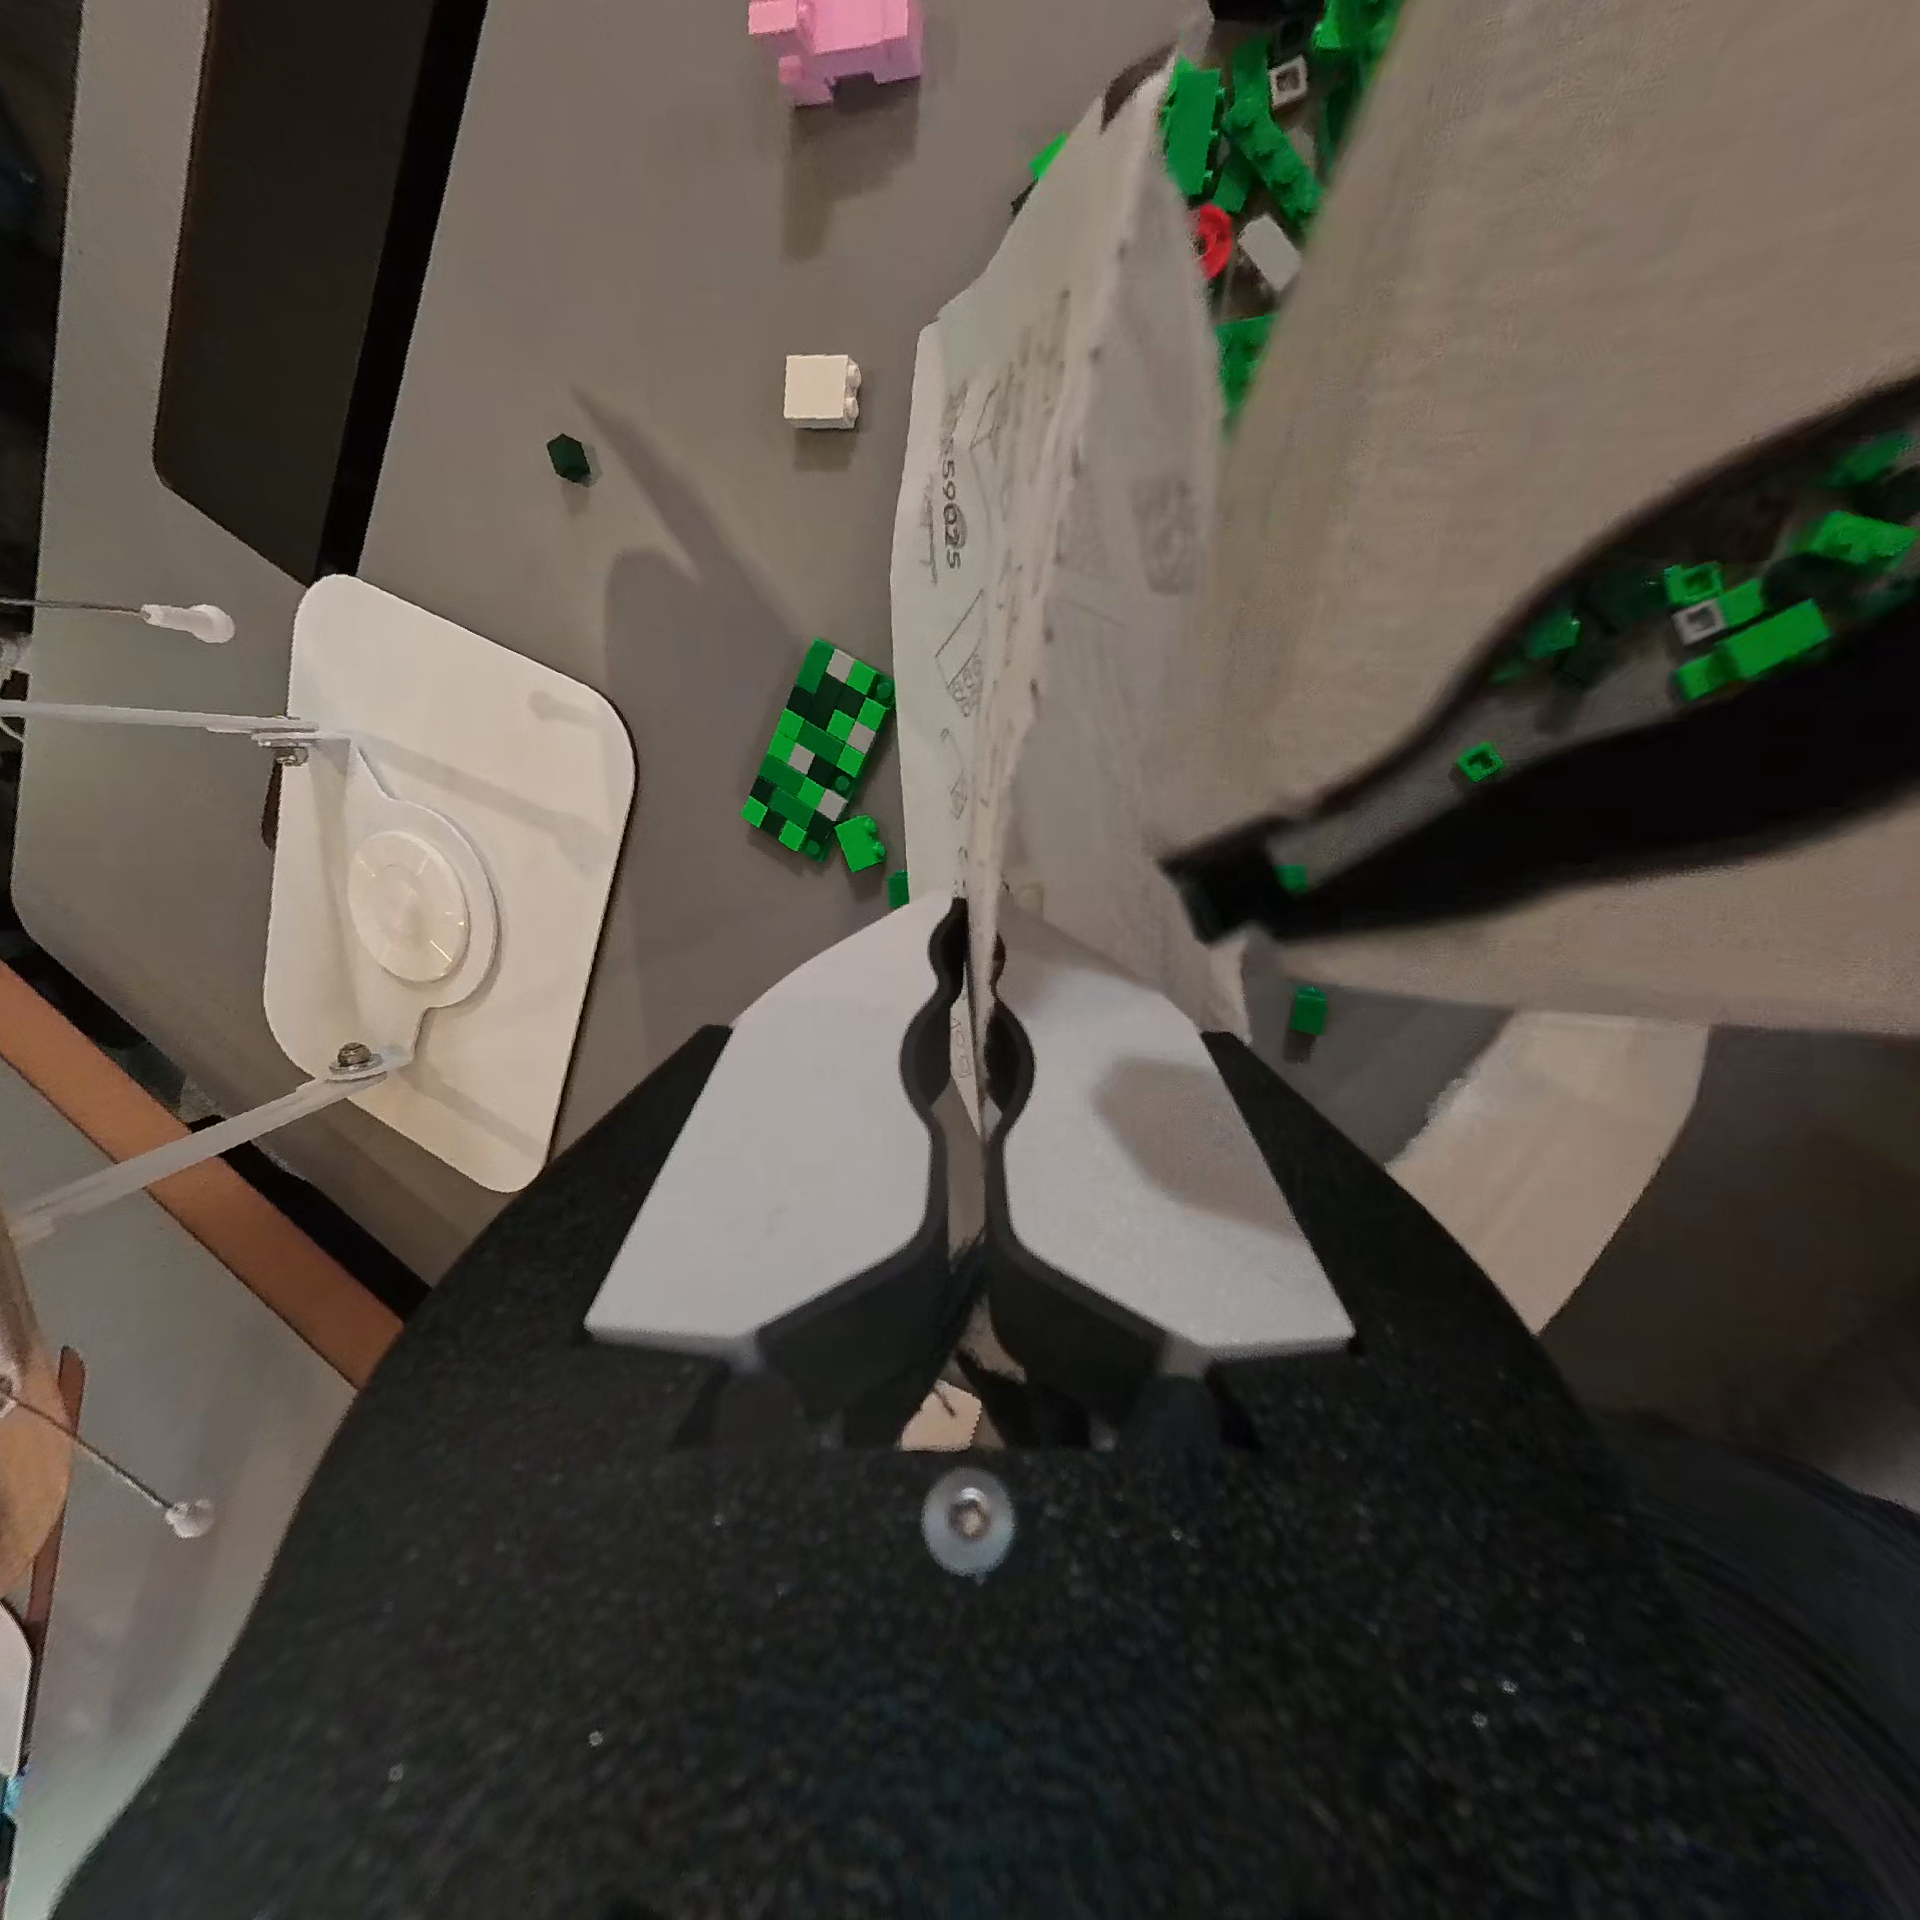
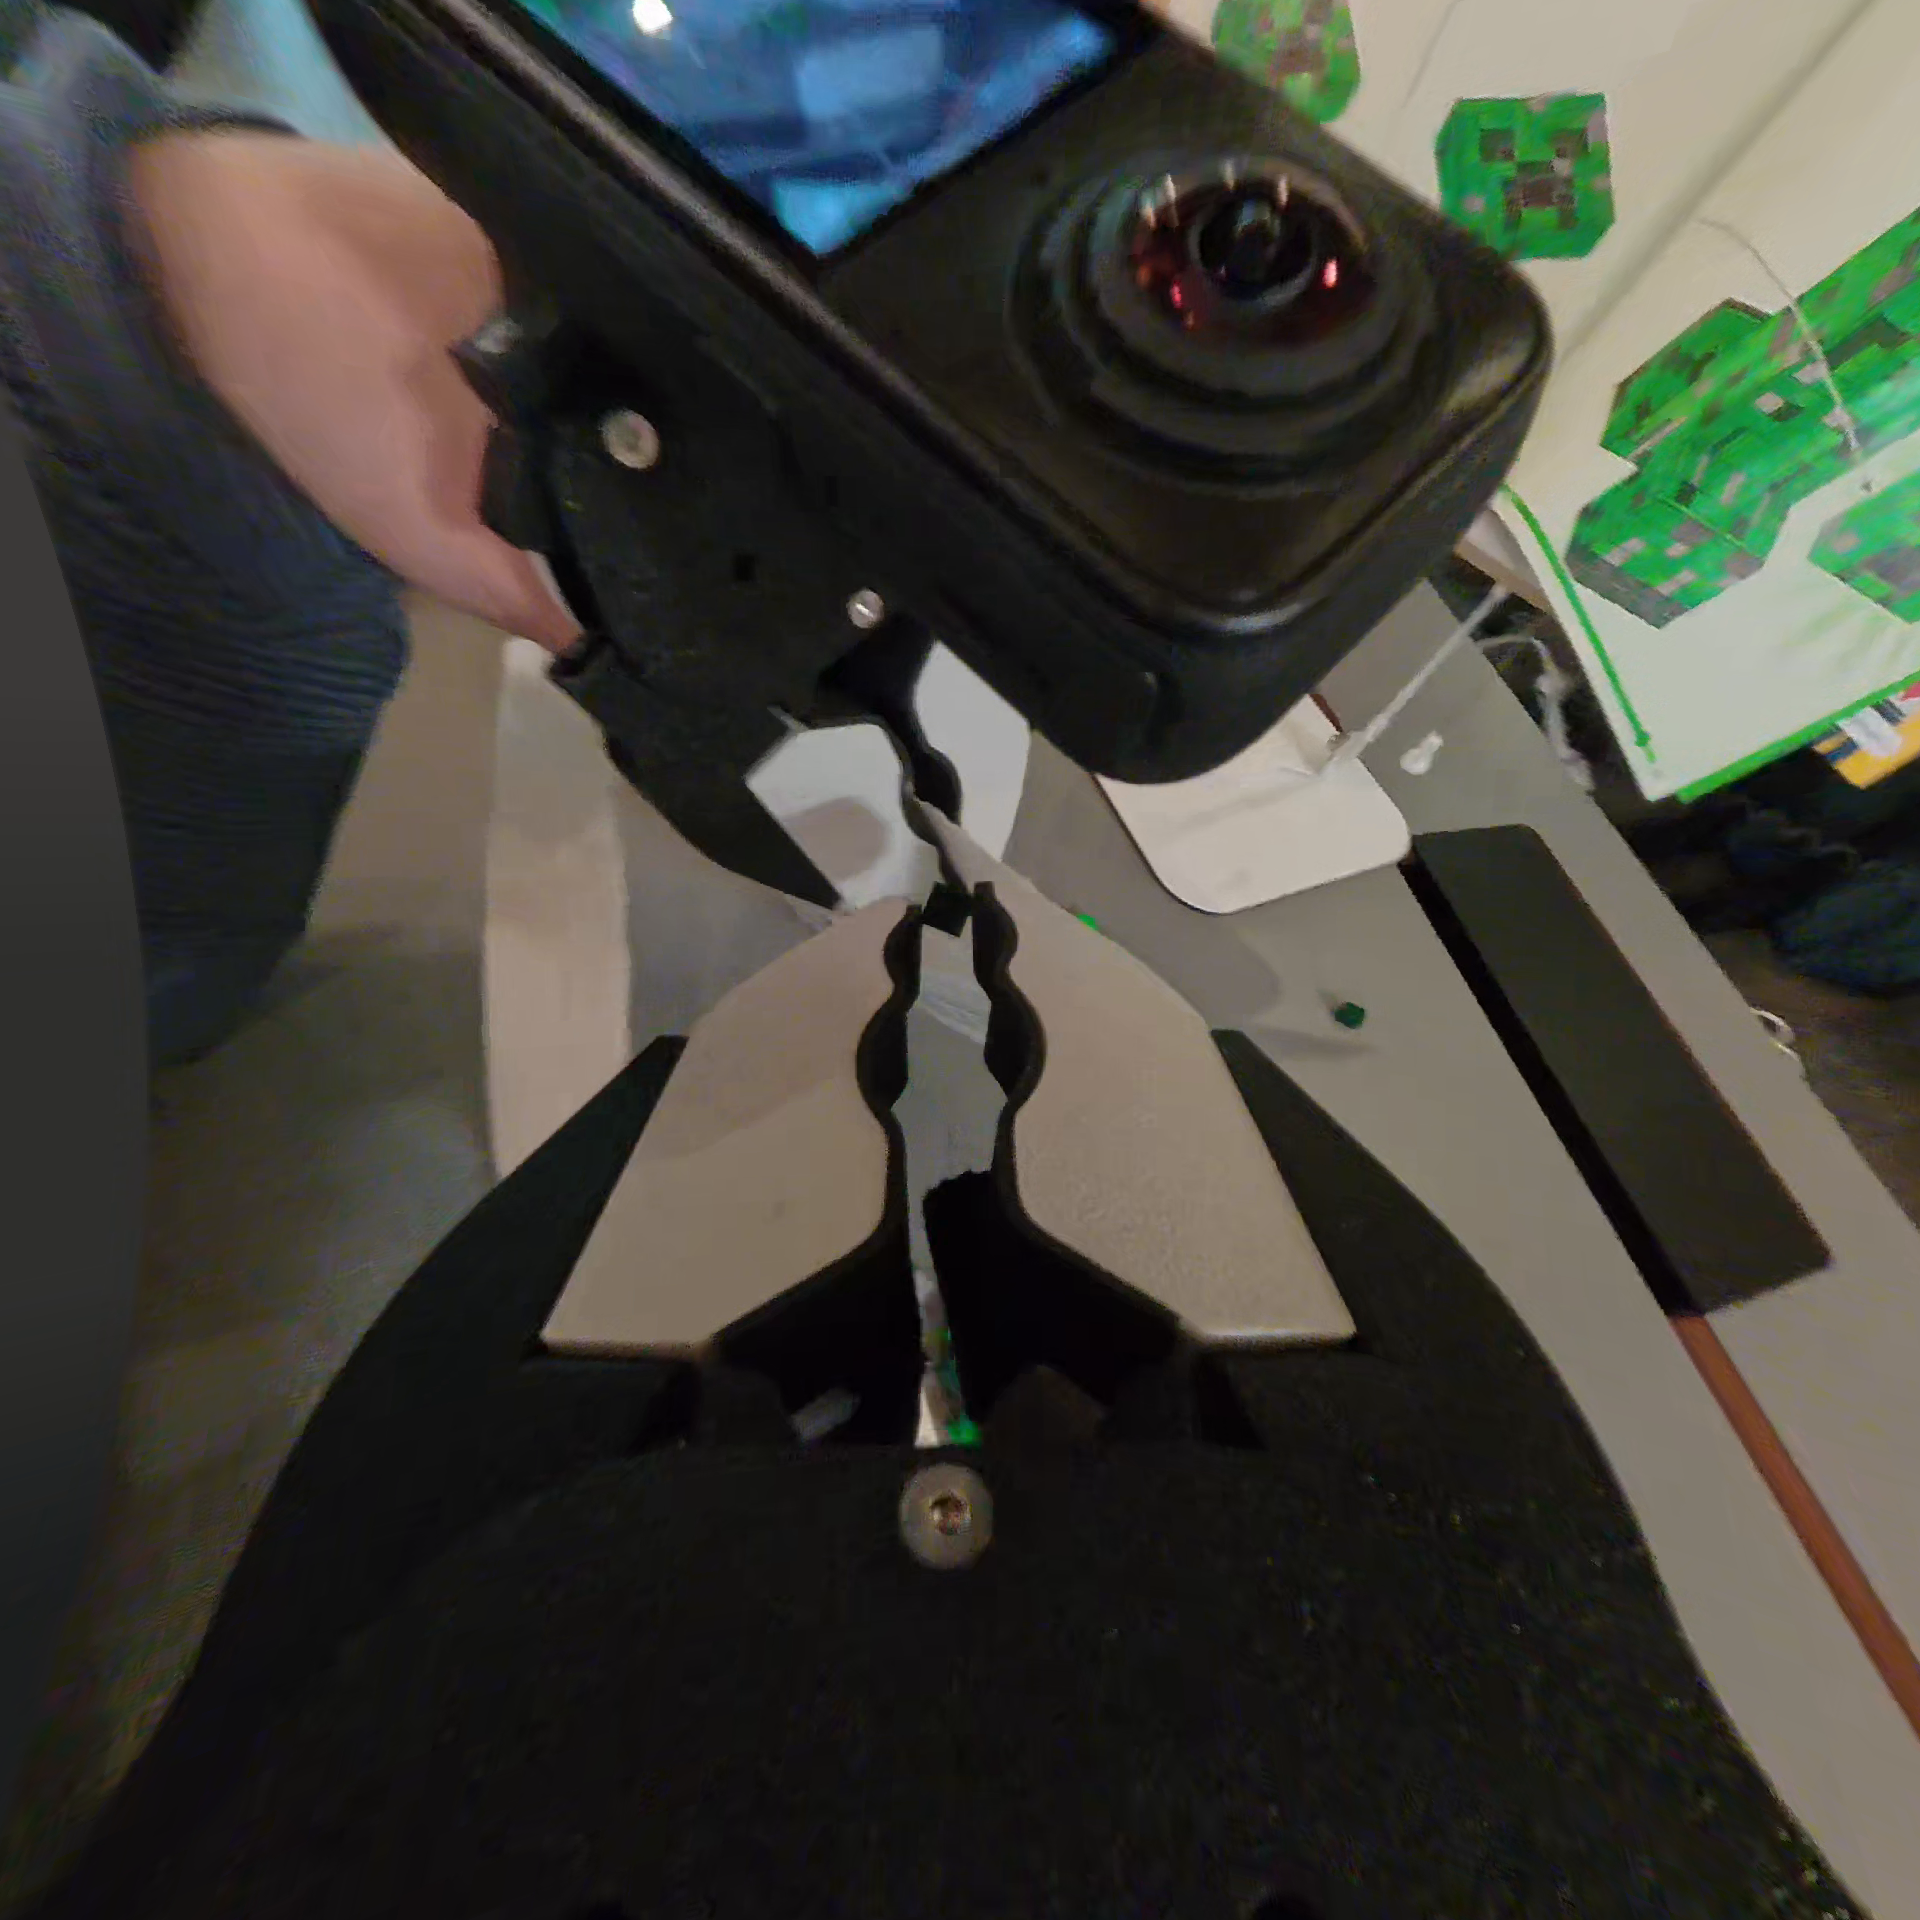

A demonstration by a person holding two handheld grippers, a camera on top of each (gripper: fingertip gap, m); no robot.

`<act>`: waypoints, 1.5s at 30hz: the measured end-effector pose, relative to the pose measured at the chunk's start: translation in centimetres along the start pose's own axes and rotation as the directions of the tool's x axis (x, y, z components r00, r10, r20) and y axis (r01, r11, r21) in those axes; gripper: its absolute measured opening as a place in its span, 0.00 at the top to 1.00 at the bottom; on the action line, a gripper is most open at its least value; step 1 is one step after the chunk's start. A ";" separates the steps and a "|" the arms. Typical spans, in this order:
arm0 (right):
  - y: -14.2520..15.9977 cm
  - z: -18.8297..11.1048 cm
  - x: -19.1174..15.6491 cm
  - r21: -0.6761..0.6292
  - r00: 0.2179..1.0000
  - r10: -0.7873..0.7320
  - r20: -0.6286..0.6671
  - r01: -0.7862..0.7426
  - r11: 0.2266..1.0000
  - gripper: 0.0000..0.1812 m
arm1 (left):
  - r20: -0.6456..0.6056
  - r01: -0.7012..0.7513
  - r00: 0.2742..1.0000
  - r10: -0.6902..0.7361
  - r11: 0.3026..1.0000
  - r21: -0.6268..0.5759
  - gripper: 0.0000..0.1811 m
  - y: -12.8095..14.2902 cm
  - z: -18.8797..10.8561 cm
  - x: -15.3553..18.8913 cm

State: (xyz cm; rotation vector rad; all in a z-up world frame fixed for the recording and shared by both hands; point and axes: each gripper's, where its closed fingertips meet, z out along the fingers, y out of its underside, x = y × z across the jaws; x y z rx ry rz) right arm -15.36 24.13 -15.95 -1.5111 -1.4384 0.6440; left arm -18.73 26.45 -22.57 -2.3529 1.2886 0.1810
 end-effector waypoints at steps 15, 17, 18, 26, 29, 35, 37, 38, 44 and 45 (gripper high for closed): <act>1.3 0.5 1.1 -0.102 0.993 -0.037 -0.109 0.026 0.994 1.00 | 0.020 -0.031 0.999 0.030 0.999 0.021 1.00 -0.6 -0.8 0.5; 1.6 0.5 1.1 -0.115 0.994 -0.033 -0.108 0.020 0.993 0.95 | 0.022 -0.029 0.999 0.029 0.999 0.020 1.00 -0.6 -0.8 0.5; 1.7 0.6 1.0 -0.120 0.994 -0.031 -0.105 0.019 0.993 0.93 | 0.022 -0.028 0.999 0.027 0.999 0.019 1.00 -0.5 -0.8 0.4; 1.3 -0.1 0.3 -0.064 0.997 -0.014 -0.072 0.009 0.998 0.91 | 0.018 -0.021 1.000 0.021 1.000 0.014 1.00 -0.4 -0.6 0.3; 1.2 -0.8 -0.2 -0.033 0.999 0.017 -0.043 -0.018 0.999 0.89 | 0.019 -0.014 1.000 0.014 1.000 0.002 1.00 -0.2 -0.4 0.1; 1.1 -3.7 0.3 0.019 0.996 0.055 -0.065 -0.054 0.998 0.89 | 0.026 -0.006 1.000 0.006 1.000 -0.006 1.00 0.1 -0.2 -0.2; 2.0 -4.7 0.8 -0.027 0.996 0.061 -0.061 -0.062 0.998 0.87 | 0.027 0.002 1.000 -0.002 1.000 -0.010 1.00 0.3 -0.1 -0.4; 2.5 -5.3 1.3 -0.050 0.996 0.066 -0.067 -0.070 0.996 0.85 | 0.027 0.007 1.000 -0.007 1.000 -0.012 1.00 0.4 -0.1 -0.5; 5.5 -9.0 5.5 -0.101 0.969 0.156 -0.192 -0.178 0.979 0.83 | 0.028 0.039 0.999 -0.039 0.999 -0.014 1.00 1.1 -0.1 -1.1; 6.1 -9.6 6.1 -0.116 0.962 0.167 -0.215 -0.195 0.974 0.83 | 0.029 0.045 0.999 -0.045 0.999 -0.015 1.00 1.2 -0.1 -1.2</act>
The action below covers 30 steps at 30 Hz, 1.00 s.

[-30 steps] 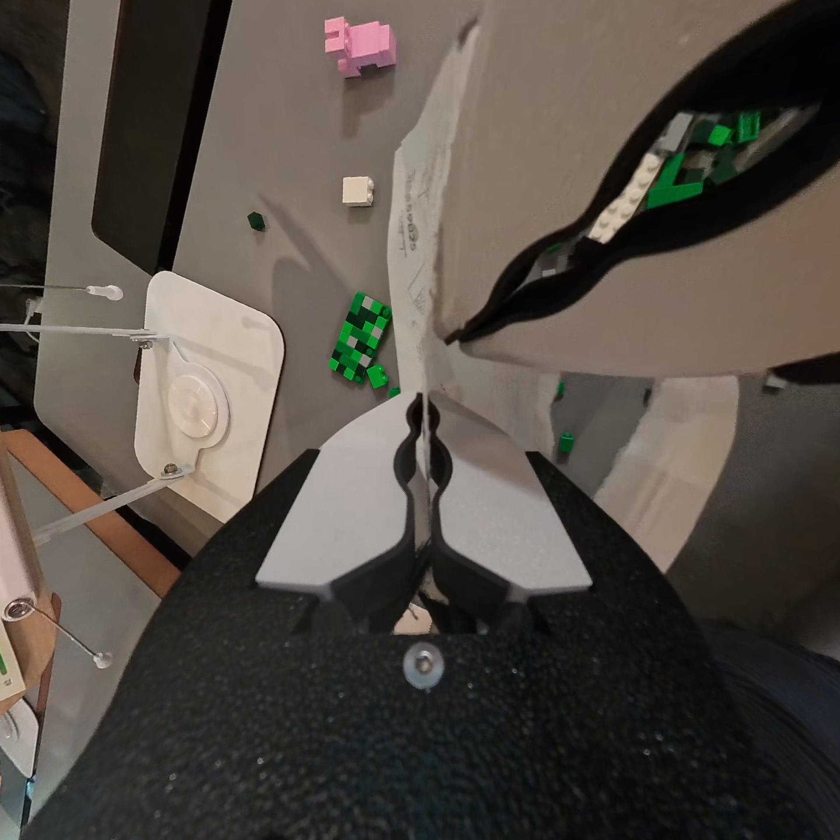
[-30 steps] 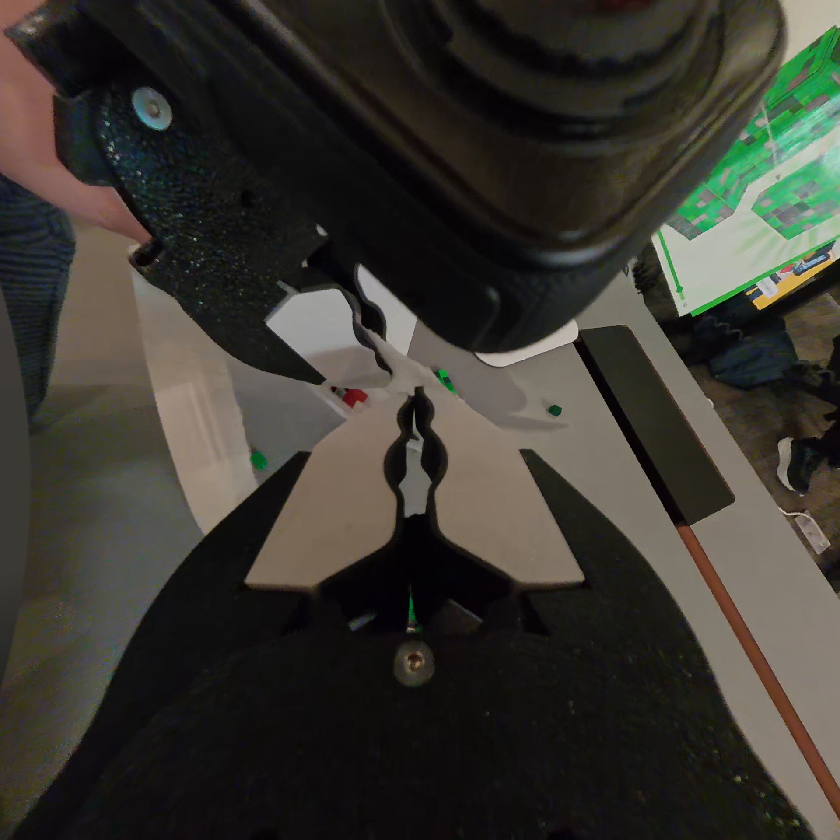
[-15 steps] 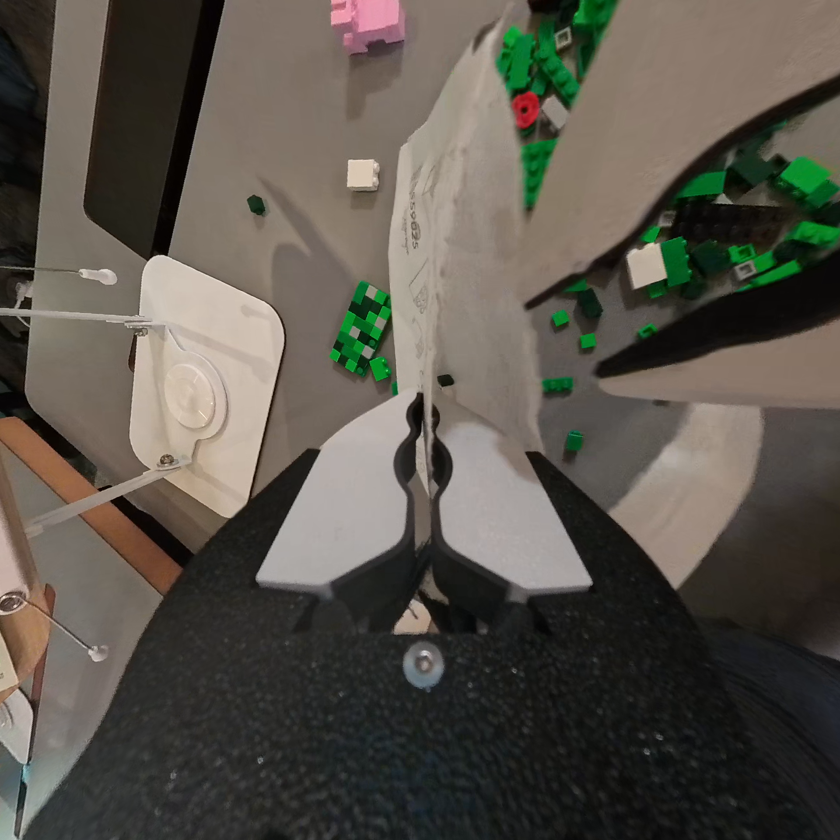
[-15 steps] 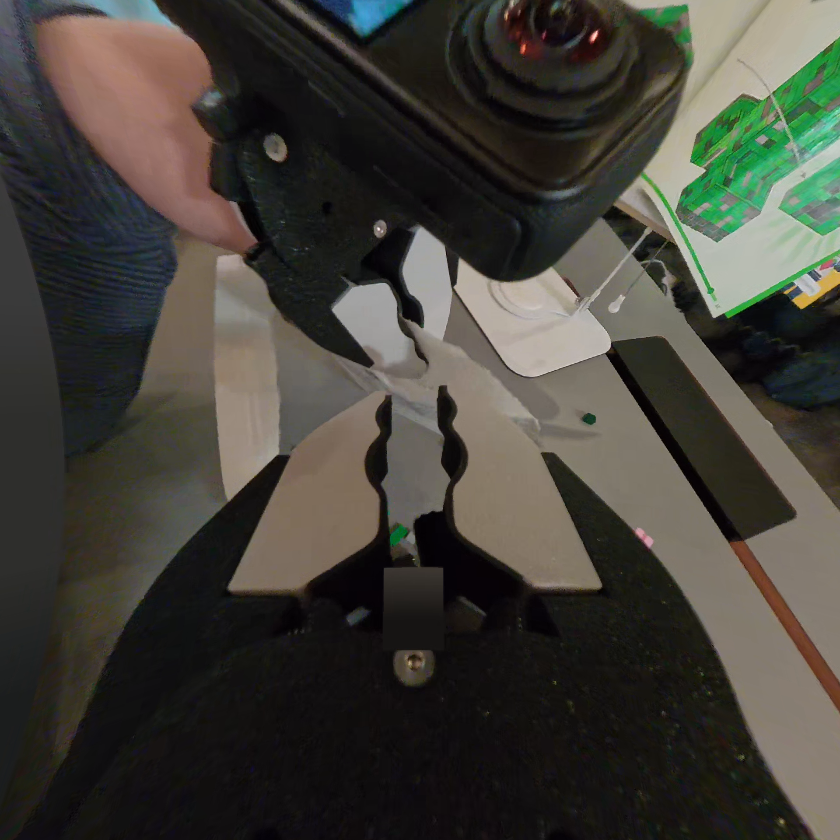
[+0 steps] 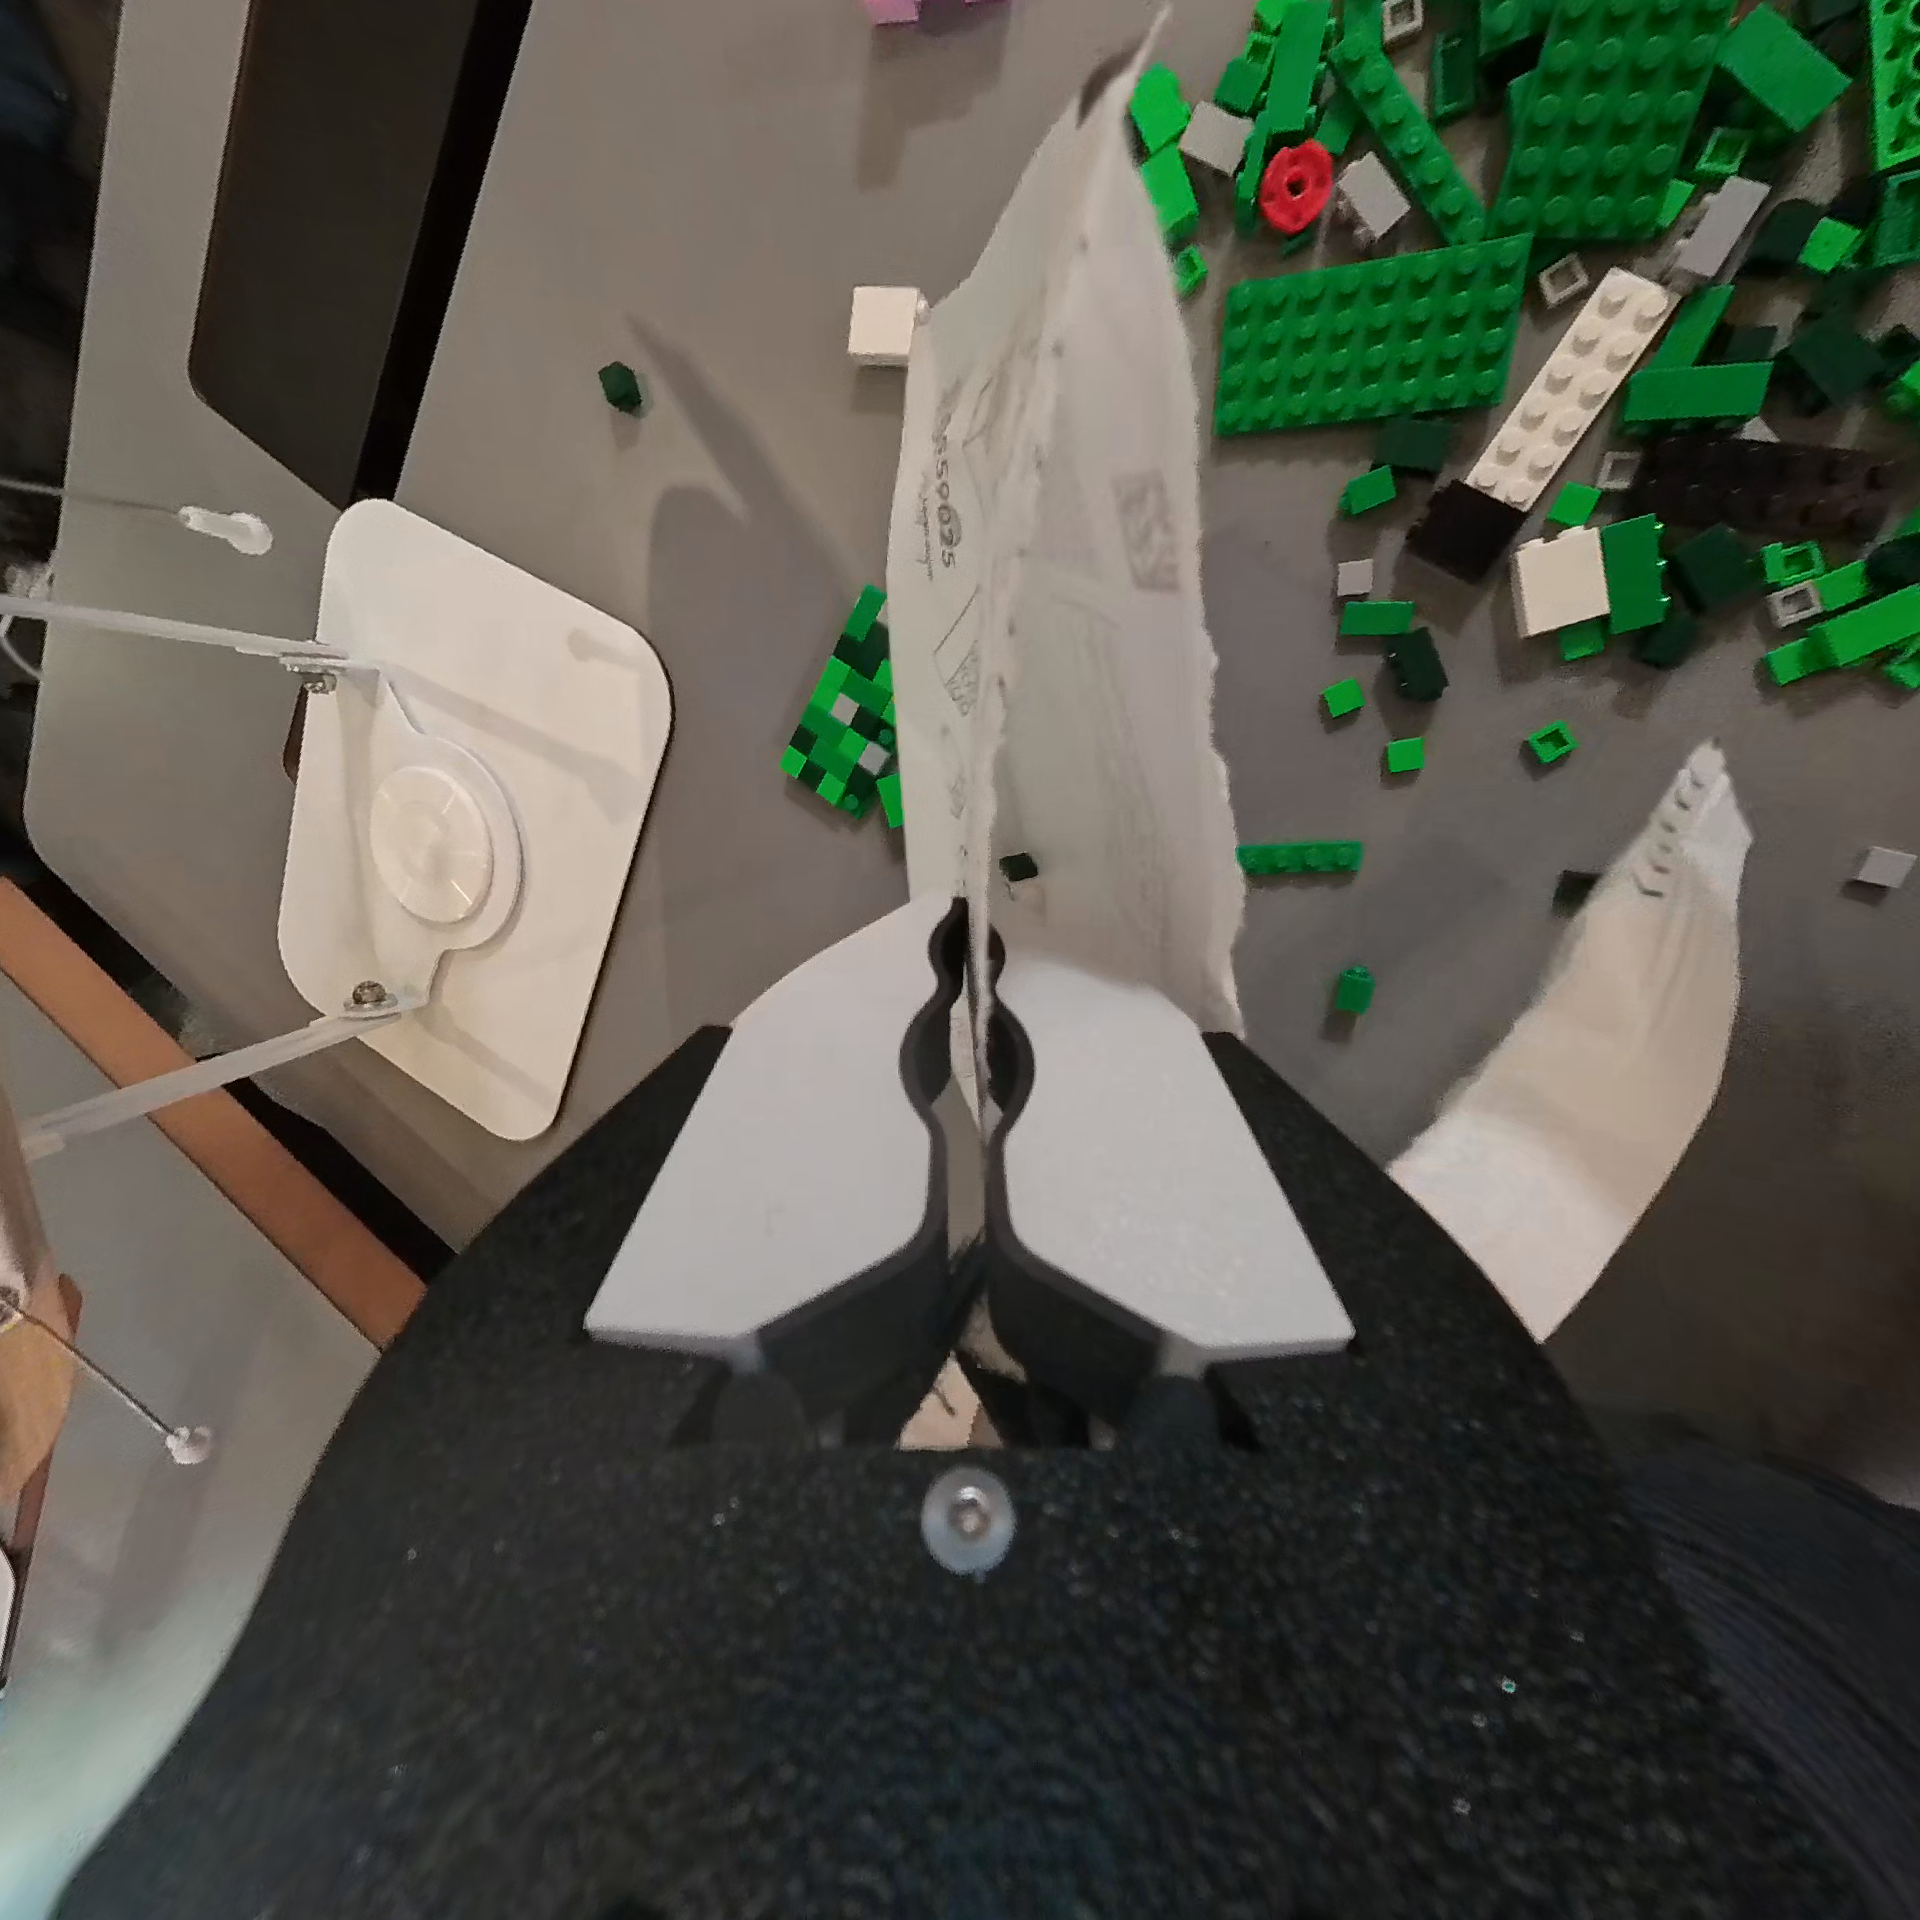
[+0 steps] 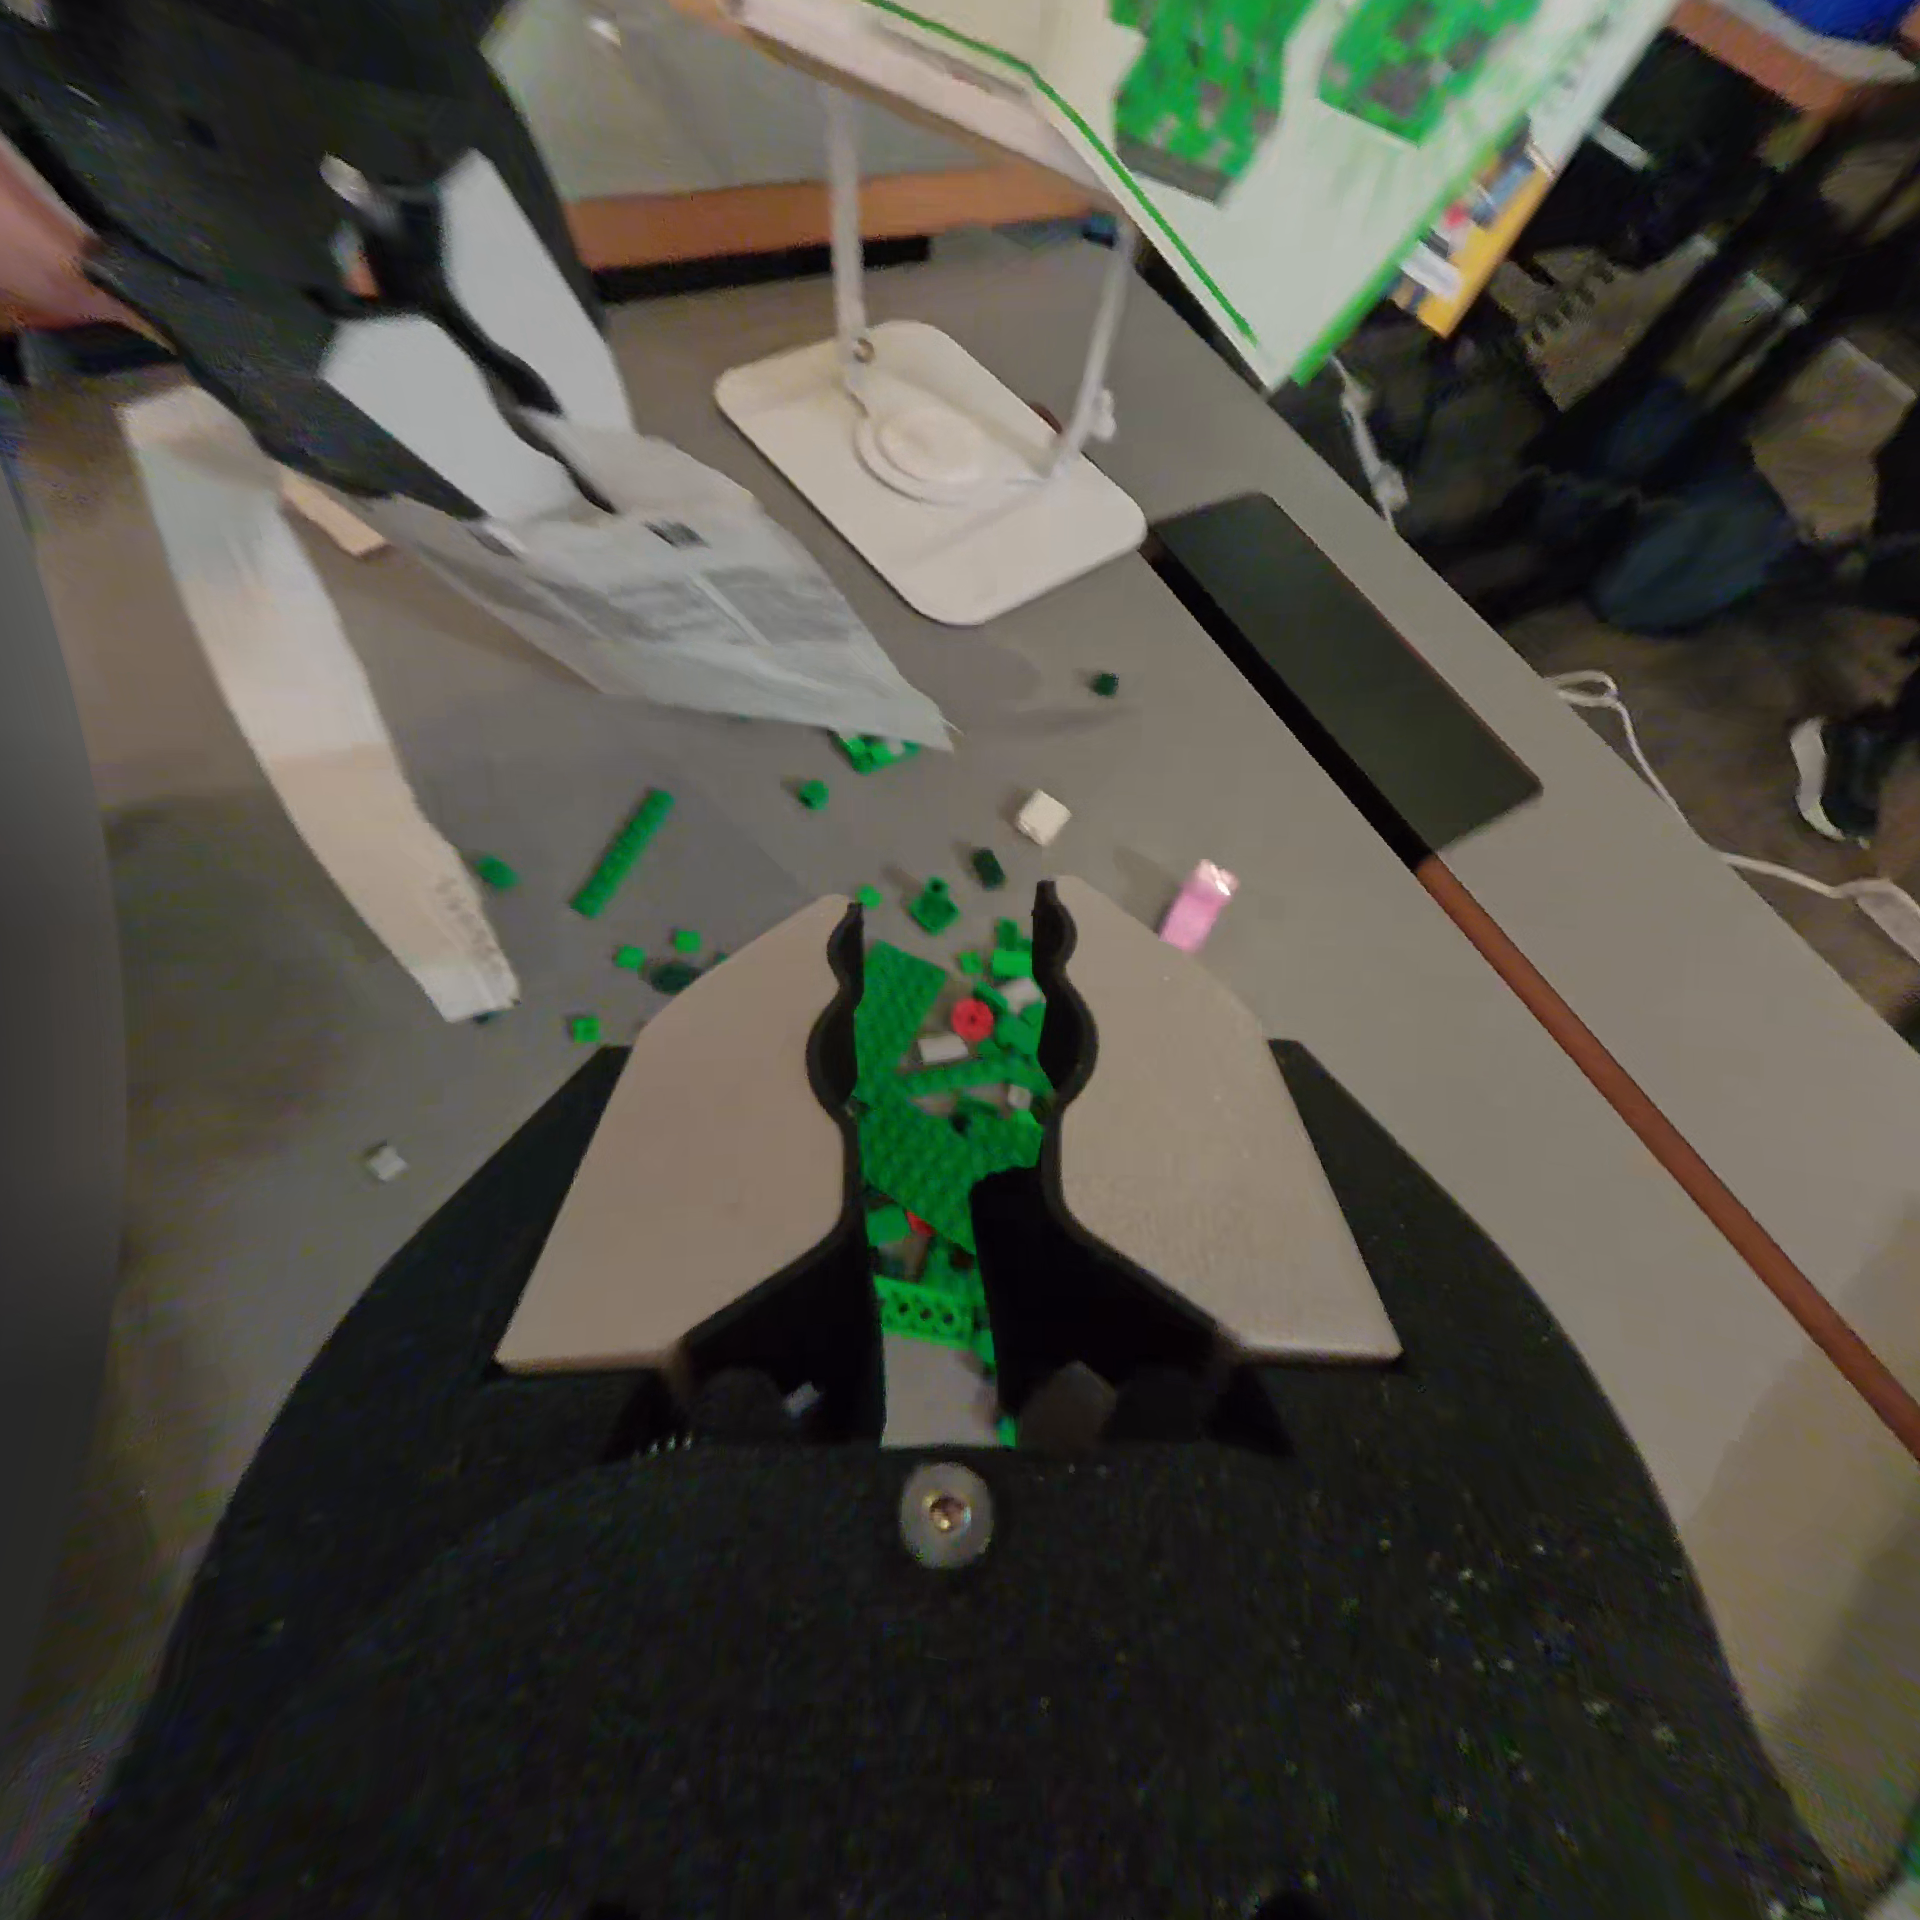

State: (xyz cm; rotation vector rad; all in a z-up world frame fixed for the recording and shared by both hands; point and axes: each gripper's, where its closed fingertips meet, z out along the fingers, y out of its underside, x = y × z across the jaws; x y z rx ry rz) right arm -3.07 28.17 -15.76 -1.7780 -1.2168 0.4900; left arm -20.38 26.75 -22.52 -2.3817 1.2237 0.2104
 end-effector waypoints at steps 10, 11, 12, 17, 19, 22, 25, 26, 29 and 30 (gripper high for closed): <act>7.7 -2.3 4.1 -0.089 0.984 0.096 -0.147 -0.109 0.990 0.87 | 0.002 0.012 1.000 -0.012 1.000 0.006 1.00 0.2 -0.1 -0.2; 9.0 -2.5 4.4 -0.116 0.981 0.102 -0.162 -0.121 0.986 0.87 | 0.001 0.011 1.000 -0.011 1.000 0.008 1.00 0.2 -0.2 -0.2; 10.2 -2.6 4.7 -0.140 0.977 0.114 -0.177 -0.140 0.980 0.87 | 0.000 0.010 1.000 -0.010 1.000 0.010 1.00 0.2 -0.2 -0.2; 14.8 -3.1 5.7 -0.189 0.952 0.205 -0.228 -0.250 0.950 0.88 | 0.001 0.015 1.000 -0.015 1.000 0.022 1.00 0.2 -0.4 -0.3; 16.3 -2.8 5.6 -0.216 0.945 0.231 -0.231 -0.281 0.935 0.89 | 0.000 0.017 1.000 -0.017 1.000 0.026 1.00 0.3 -0.5 -0.3; 17.4 -1.7 5.6 -0.240 0.947 0.244 -0.209 -0.292 0.926 0.89 | -0.002 0.018 1.000 -0.018 0.999 0.029 1.00 0.3 -0.5 -0.3; 18.9 -0.4 6.0 -0.323 0.954 0.240 -0.181 -0.288 0.902 0.88 | -0.005 0.013 1.000 -0.013 0.999 0.031 1.00 0.2 -0.5 -0.2; 19.2 0.0 6.2 -0.348 0.953 0.250 -0.171 -0.296 0.890 0.88 | -0.005 0.010 1.000 -0.010 0.999 0.031 1.00 0.2 -0.5 -0.2; 19.3 0.9 6.2 -0.377 0.933 0.337 -0.126 -0.359 0.854 0.89 | -0.004 0.003 1.000 -0.003 0.999 0.036 1.00 0.0 -0.6 -0.1; 19.4 1.1 6.3 -0.394 0.922 0.368 -0.119 -0.384 0.835 0.88 | -0.004 0.001 1.000 -0.001 0.999 0.037 1.00 0.0 -0.7 0.0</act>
